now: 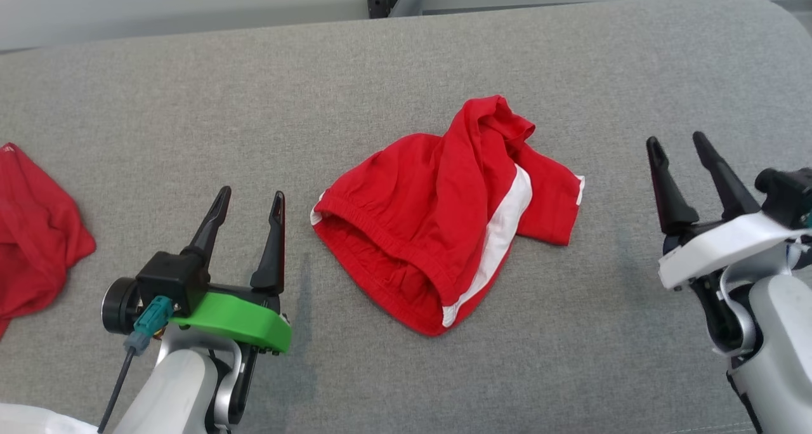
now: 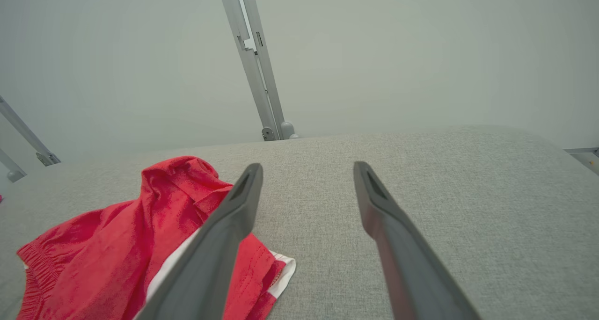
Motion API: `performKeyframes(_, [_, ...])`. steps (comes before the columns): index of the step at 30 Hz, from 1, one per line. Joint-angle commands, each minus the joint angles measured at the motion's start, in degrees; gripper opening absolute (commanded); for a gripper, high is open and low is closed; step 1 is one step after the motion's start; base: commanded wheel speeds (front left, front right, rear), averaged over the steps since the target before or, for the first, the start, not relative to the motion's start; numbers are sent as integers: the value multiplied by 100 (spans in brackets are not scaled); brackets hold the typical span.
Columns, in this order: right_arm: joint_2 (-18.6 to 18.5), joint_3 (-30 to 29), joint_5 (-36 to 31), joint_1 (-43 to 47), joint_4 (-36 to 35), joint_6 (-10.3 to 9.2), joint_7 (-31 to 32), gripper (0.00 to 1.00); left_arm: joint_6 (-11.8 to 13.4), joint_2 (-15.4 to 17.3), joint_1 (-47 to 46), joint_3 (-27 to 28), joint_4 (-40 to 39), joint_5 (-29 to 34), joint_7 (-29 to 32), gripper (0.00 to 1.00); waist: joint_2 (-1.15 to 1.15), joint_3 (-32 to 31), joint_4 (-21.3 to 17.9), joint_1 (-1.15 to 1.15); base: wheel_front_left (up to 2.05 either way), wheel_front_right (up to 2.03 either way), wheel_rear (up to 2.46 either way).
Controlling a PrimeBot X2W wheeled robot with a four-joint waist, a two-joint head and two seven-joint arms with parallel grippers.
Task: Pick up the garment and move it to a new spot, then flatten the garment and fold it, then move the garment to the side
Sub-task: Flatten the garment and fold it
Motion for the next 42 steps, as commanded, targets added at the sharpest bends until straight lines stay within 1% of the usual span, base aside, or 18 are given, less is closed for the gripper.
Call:
performKeyframes(1, [77,-36,-196,184,-90,1,-71,100,37,55,104,2,-31,-3,29,100,0,-208,-110,0,0,0,0])
performKeyframes(8, [543,-269,-1022,934,-439,1,-89,100,151,96,529,28,-144,-165,107,100,0,-572,-193,0,0,0,0])
performKeyframes(12, [846,-446,-1297,1343,-676,1,42,100,244,121,807,43,-222,-248,134,100,0,-733,-243,0,0,0,0])
performKeyframes(15, [988,-571,-1458,1531,-873,1,141,100,297,136,954,20,-305,-260,167,100,0,-785,-263,0,0,0,0])
performKeyframes(23, [1129,-702,-1664,1713,-1169,1,335,100,324,94,999,-73,-455,-274,255,100,0,-805,-233,0,0,0,0])
performKeyframes(33, [1188,-710,-1698,1724,-1254,1,401,100,362,42,854,-259,-582,-168,406,100,0,-789,-246,0,0,0,0])
performKeyframes(38, [1193,-703,-1691,1653,-1278,1,413,100,216,-125,666,-641,-701,-95,732,100,0,-719,-294,0,0,0,0])
performKeyframes(42, [1210,-638,-1672,1587,-1299,1,413,100,32,-337,530,-1055,-540,-110,1100,100,0,-607,-400,0,0,0,0])
